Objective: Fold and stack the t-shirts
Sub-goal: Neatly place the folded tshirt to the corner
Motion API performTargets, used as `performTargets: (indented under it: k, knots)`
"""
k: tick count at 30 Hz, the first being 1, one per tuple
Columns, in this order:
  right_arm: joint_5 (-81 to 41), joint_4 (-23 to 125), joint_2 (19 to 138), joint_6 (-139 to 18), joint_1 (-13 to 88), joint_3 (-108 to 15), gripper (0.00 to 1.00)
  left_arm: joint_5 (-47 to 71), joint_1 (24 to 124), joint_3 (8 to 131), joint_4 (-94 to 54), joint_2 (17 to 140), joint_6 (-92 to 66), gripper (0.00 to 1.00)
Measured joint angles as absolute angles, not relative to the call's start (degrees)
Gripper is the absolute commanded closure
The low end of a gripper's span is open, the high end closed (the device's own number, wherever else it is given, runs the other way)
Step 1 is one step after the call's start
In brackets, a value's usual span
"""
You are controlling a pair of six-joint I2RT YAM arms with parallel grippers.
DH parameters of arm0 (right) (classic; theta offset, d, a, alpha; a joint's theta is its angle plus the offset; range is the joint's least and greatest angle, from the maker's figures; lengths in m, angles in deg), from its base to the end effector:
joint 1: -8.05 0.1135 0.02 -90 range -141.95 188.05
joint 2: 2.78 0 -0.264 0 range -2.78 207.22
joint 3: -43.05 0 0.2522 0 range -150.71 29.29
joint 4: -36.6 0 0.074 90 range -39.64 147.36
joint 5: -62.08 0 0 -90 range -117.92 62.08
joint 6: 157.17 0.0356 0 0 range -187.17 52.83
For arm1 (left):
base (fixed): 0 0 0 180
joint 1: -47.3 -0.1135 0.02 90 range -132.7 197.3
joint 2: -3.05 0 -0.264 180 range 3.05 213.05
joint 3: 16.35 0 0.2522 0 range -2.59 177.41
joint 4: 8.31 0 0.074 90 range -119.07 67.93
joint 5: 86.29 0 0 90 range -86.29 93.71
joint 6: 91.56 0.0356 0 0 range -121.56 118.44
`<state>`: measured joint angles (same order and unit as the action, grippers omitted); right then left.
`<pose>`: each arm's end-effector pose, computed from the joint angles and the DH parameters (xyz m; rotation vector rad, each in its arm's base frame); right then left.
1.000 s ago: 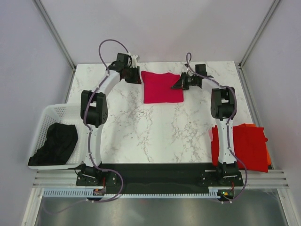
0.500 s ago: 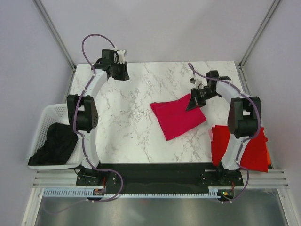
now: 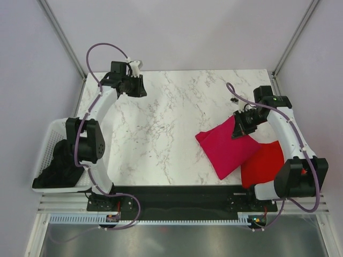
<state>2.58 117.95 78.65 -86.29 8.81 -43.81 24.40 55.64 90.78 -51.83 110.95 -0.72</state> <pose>0.2569 0.0215 0.2969 -0.5634 2.6811 0.6830 0.4238 -0.0748 0.2864 0.3644 2.3035 -0.4877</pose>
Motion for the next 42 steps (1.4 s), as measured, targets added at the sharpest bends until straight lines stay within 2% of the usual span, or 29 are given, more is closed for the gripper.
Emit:
performTargets:
  k: [7, 13, 25, 34, 42]
  knots:
    - [-3.54, 123.83, 74.89, -90.94, 3.52, -47.11, 1.0, 25.56, 55.66, 90.4, -50.21, 109.85, -2.71, 0.68]
    - [-5.66, 125.51, 68.01, -94.57, -2.65, -45.25, 1.0, 26.45, 55.68, 90.32, -50.06, 109.85, -4.52, 0.68]
    - [-8.85, 128.05, 55.42, -95.27, -3.24, -42.06, 1.0, 26.54, 56.23, 90.03, -49.36, 109.85, -5.57, 0.67]
    - [-12.26, 128.18, 55.83, -95.53, -8.92, -41.34, 1.0, 26.63, 57.71, 90.03, -49.36, 109.85, -5.7, 0.67]
    - [-12.54, 127.96, 61.91, -101.13, -22.25, -41.84, 1.0, 26.87, 57.95, 90.03, -49.31, 109.85, -6.34, 0.67]
